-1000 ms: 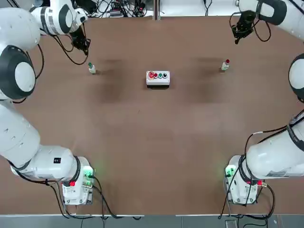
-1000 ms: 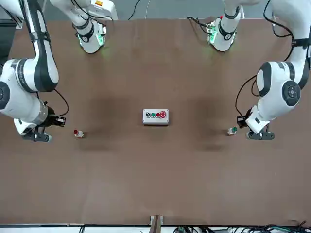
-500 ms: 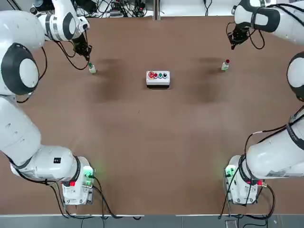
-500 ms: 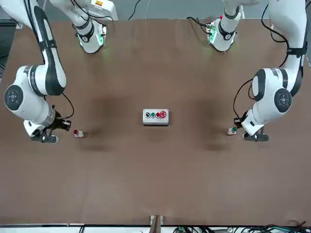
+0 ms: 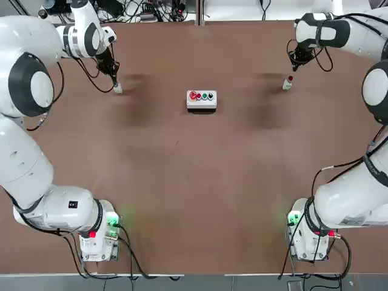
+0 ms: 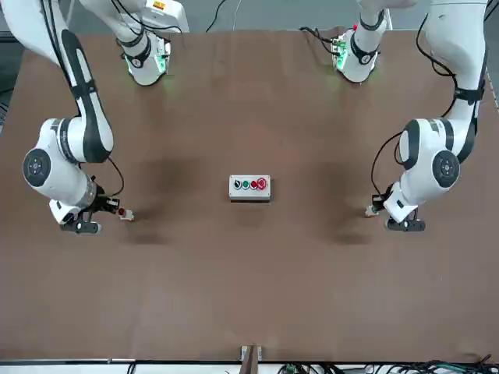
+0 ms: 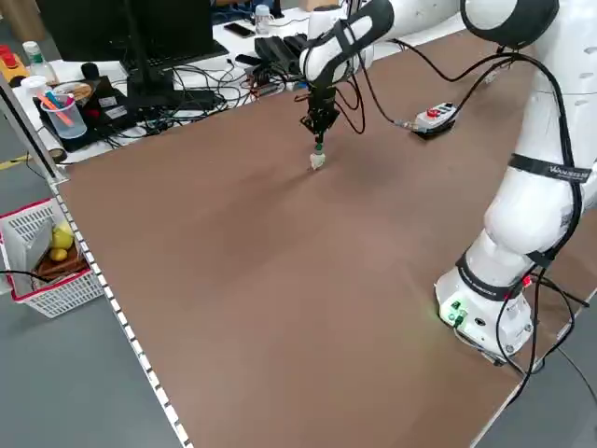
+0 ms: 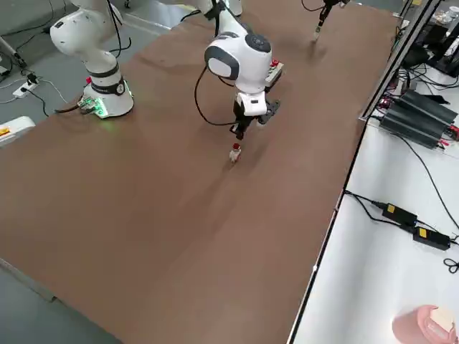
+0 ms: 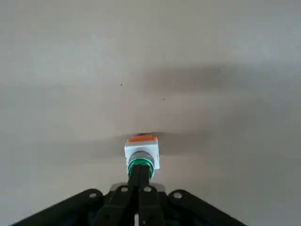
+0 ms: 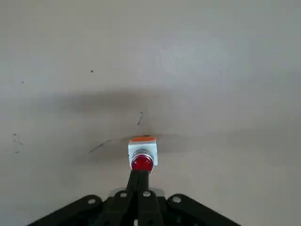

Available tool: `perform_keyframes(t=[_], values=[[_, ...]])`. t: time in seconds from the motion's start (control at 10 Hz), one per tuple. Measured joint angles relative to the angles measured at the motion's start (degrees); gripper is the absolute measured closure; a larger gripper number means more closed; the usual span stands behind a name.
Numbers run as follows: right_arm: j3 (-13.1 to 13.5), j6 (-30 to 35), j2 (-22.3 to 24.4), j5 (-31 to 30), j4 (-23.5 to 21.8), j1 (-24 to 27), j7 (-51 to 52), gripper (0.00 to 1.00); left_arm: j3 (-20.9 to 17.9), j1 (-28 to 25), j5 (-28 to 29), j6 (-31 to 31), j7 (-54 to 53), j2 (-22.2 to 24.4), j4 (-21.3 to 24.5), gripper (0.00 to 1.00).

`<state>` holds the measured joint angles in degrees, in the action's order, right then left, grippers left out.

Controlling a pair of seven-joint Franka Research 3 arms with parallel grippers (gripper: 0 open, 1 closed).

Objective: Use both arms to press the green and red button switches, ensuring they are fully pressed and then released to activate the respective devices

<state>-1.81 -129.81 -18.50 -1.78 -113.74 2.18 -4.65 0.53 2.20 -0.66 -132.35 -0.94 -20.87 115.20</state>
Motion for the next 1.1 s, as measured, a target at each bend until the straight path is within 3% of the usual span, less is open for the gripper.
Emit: perform_keyframes(t=[1.1], values=[[0.0, -5.4, -2.7, 0.0, -1.8, 0.2, 0.6, 0.99, 0.0, 0.0, 0.0, -0.9, 0.0, -0.3, 0.5, 0.99]])
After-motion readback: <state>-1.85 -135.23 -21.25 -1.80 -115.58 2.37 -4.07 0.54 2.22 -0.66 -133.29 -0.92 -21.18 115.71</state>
